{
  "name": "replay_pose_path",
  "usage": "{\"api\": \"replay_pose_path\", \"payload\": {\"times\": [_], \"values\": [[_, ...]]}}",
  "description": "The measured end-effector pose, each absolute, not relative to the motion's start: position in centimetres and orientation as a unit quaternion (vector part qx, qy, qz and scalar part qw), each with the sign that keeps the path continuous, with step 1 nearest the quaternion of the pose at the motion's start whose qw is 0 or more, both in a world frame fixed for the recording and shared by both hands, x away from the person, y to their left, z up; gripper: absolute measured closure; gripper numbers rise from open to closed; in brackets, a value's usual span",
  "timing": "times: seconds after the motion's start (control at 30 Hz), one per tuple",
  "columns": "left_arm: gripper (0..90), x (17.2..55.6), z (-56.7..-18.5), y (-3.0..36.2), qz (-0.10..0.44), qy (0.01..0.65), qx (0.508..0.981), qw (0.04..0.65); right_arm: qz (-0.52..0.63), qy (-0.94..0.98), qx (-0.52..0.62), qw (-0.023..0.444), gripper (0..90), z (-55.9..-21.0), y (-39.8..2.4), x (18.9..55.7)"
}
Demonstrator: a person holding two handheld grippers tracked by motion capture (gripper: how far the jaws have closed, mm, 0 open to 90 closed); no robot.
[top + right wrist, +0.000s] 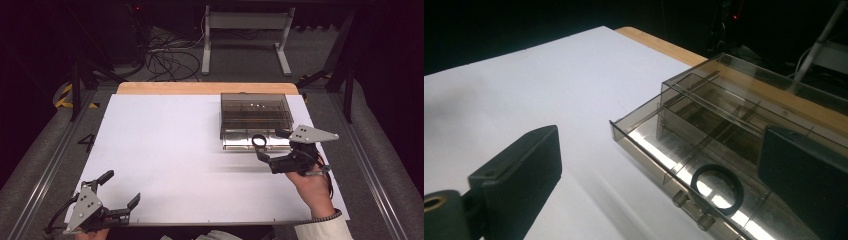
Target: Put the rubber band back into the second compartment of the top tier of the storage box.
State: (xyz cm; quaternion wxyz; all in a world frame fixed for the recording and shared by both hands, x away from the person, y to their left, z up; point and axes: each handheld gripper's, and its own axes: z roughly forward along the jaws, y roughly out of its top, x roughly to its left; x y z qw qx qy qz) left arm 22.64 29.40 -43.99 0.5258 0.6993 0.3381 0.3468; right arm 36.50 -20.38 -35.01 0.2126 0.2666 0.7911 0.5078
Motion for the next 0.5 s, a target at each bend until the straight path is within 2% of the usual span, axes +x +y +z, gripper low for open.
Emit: {"api": "replay_pose_path", "payload": {"times": [0.5], "values": [[1.7, 22.7, -44.0, 29.3, 0.349, 0.337, 0.701, 0.523, 0.531, 0.795, 0.22, 0.194, 1.5, -37.6, -21.6, 34.8]]}}
